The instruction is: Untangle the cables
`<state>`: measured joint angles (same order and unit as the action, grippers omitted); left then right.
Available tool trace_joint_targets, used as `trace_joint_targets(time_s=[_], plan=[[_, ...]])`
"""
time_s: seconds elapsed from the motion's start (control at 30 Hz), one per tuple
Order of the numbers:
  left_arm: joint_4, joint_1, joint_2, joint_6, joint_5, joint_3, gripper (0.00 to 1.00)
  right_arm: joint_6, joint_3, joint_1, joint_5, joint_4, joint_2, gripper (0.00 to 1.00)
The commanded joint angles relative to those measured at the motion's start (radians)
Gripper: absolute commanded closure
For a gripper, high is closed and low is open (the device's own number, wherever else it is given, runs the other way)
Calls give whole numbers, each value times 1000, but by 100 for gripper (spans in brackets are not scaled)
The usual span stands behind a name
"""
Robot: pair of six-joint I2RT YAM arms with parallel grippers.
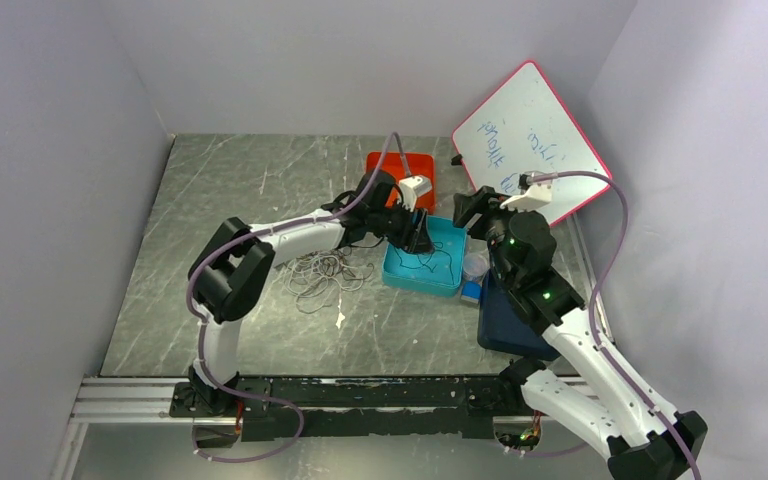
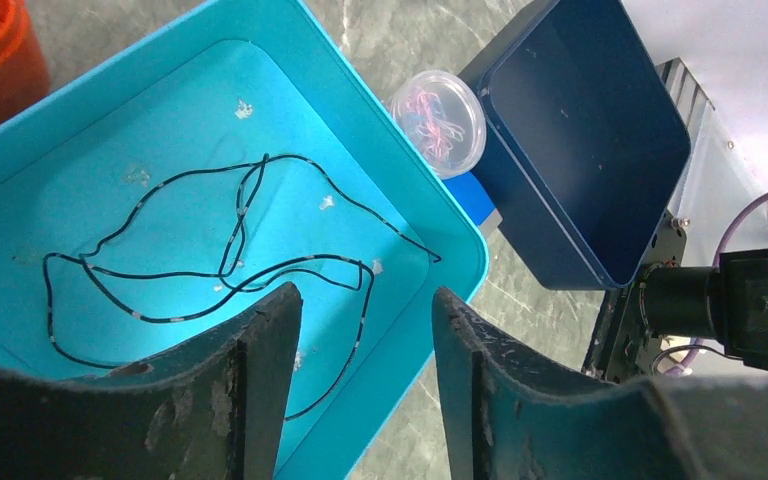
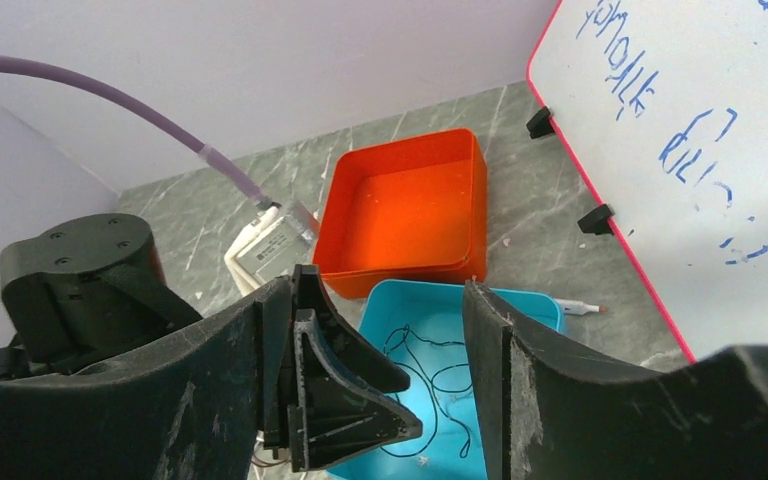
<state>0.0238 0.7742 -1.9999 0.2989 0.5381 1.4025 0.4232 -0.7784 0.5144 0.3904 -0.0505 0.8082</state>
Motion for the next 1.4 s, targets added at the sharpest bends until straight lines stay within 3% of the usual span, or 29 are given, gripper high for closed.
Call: trace_joint_targets(time_s=[0.0, 0.27, 0.47, 0.67, 0.73, 0.9, 1.2, 1.37], plan=[[17, -4, 84, -8, -45, -21, 44, 7, 10, -7, 9, 16, 2, 33], [66, -65, 236, 4, -103, -136, 44, 25, 33, -7, 13, -7, 51, 33], [63, -138, 339, 14, -173, -247, 46, 39, -4, -15, -101, -39, 202, 34], [28, -204, 416, 9, -231, -314, 47, 64, -32, -51, -316, -21, 365, 52], [19, -225, 434, 9, -233, -331, 47, 78, -28, -62, -371, -9, 406, 63], [-31, -258, 474, 2, -298, -362, 48, 109, 0, -92, -426, 18, 480, 81], [-79, -307, 534, 21, -383, -427, 48, 100, 22, -150, -537, 92, 629, 89], [-96, -322, 556, 25, -399, -445, 48, 64, 4, -159, -484, 67, 701, 93]])
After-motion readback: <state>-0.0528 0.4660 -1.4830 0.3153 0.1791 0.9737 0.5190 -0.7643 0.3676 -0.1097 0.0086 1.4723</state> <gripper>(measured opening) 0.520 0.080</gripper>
